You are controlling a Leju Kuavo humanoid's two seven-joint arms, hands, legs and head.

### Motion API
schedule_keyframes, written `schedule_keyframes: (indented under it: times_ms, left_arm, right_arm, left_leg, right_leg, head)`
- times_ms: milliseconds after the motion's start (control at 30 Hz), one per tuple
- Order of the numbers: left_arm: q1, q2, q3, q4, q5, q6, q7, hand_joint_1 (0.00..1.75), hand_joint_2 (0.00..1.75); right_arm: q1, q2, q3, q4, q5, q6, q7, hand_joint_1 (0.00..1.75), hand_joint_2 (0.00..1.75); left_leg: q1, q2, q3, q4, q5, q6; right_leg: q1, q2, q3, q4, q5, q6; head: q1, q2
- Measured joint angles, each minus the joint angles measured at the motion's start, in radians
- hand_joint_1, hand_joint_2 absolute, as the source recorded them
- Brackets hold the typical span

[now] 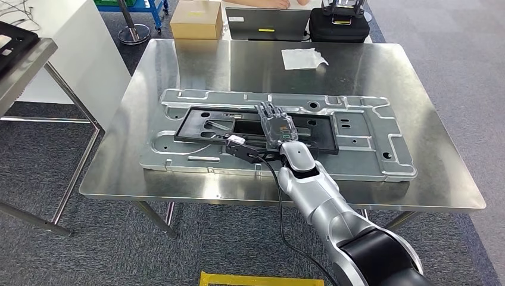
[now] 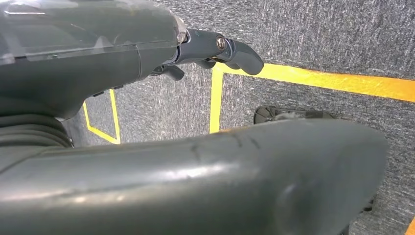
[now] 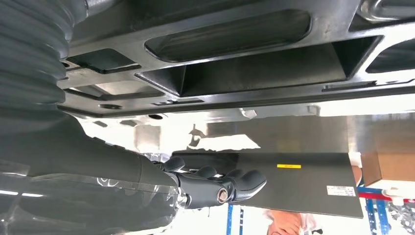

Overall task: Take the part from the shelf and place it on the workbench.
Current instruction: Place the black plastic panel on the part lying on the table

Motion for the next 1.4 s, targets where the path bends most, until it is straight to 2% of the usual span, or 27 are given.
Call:
schedule_keyframes:
  times_ms: [433,500,567,633,700,800,867,933,1033,1100,1200,1400]
  left_arm:
    - [0.0,0.0,0.012,0.0,-0.001,-0.003,-0.002,0.0,0.0]
    - [0.0,0.0,0.014,0.0,-0.003,-0.003,-0.003,0.0,0.0]
    - [0.001,0.0,0.017,0.0,-0.006,-0.003,-0.004,0.0,0.0]
    - [0.001,0.0,0.023,0.0,-0.01,-0.001,-0.004,0.0,0.0]
    - [0.002,-0.001,0.033,0.0,-0.01,0.002,-0.004,0.0,0.0]
    - [0.006,-0.004,0.048,0.0,-0.01,0.009,-0.005,0.0,0.0]
    - [0.009,-0.007,0.061,0.0,-0.008,0.011,-0.006,0.0,0.0]
    - [0.012,-0.013,0.074,0.0,-0.008,0.013,-0.01,0.0,0.0]
    - [0.018,-0.02,0.087,0.0,-0.013,0.017,-0.015,0.0,0.0]
    - [0.019,-0.023,0.091,0.0,-0.018,0.02,-0.018,0.0,0.0]
    - [0.019,-0.029,0.097,0.0,-0.022,0.022,-0.02,0.0,0.0]
    - [0.018,-0.039,0.118,0.0,-0.018,0.025,-0.023,0.0,0.0]
  right_arm:
    - [0.017,0.0,-0.021,-0.035,-0.007,-0.002,-0.006,0.0,1.75]
    - [0.028,0.0,-0.031,-0.058,-0.035,-0.007,-0.025,0.0,0.87]
    - [0.051,0.001,-0.053,-0.117,-0.12,0.011,-0.067,0.0,0.0]
    - [0.087,0.005,-0.085,-0.221,-0.267,0.072,-0.117,0.0,0.0]
    - [0.128,0.01,-0.117,-0.363,-0.47,0.168,-0.147,0.0,0.0]
    - [0.177,0.011,-0.146,-0.596,-0.82,0.3,-0.143,0.0,0.0]
    - [0.204,0.006,-0.155,-0.756,-1.033,0.34,-0.137,0.0,0.0]
    - [0.237,-0.009,-0.162,-0.929,-1.181,0.339,-0.132,0.0,0.0]
    - [0.303,-0.04,-0.175,-1.162,-1.267,0.299,-0.128,0.0,0.0]
    - [0.362,-0.059,-0.189,-1.284,-1.291,0.266,-0.155,0.0,0.0]
    - [0.445,-0.086,-0.214,-1.42,-1.321,0.217,-0.239,0.0,0.0]
    - [0.604,-0.122,-0.263,-1.581,-1.328,0.127,-0.407,0.0,0.0]
  left_leg:
    - [0.0,0.0,0.0,0.0,0.0,0.0]
    - [0.0,0.0,0.0,0.0,0.0,0.0]
    - [0.0,0.0,0.0,0.0,0.0,0.0]
    - [0.0,0.0,0.0,0.0,0.0,0.0]
    - [0.0,0.0,0.0,0.0,0.0,0.0]
    - [0.0,0.0,0.0,0.0,-0.001,0.0]
    - [-0.001,0.0,0.002,0.0,-0.001,0.0]
    - [-0.001,-0.001,0.004,0.0,-0.002,0.0]
    - [-0.001,0.0,0.006,0.0,-0.004,0.002]
    - [-0.001,0.0,0.006,0.0,-0.005,0.002]
    - [-0.001,0.001,0.006,0.0,-0.007,0.004]
    - [-0.001,0.001,0.008,0.0,-0.008,0.005]
  right_leg:
    - [0.0,0.0,0.0,0.0,0.0,0.0]
    - [0.0,0.0,0.0,0.0,0.0,0.0]
    - [0.0,0.0,0.0,0.0,0.0,0.0]
    - [0.0,0.0,0.0,0.0,0.0,0.0]
    - [0.0,-0.001,0.0,0.0,0.0,0.0]
    - [0.0,0.0,0.0,-0.001,0.0,0.0]
    - [0.0,0.0,0.0,-0.001,-0.001,0.001]
    - [0.0,-0.001,0.001,-0.001,-0.001,0.001]
    - [0.0,0.0,0.003,-0.002,-0.002,0.003]
    - [0.0,0.0,0.005,-0.003,-0.003,0.004]
    - [0.0,0.001,0.006,-0.003,-0.004,0.004]
    - [0.0,0.001,0.009,-0.003,-0.005,0.006]
  head:
    - [0.0,0.0]
    - [0.0,0.0]
    - [0.0,0.0]
    - [0.0,0.0]
    - [0.0,0.0]
    - [0.0,0.0]
    - [0.0,0.0]
    - [0.0,0.0]
    - [0.0,0.0]
    - [0.0,0.0]
    - [0.0,0.0]
    - [0.0,0.0]
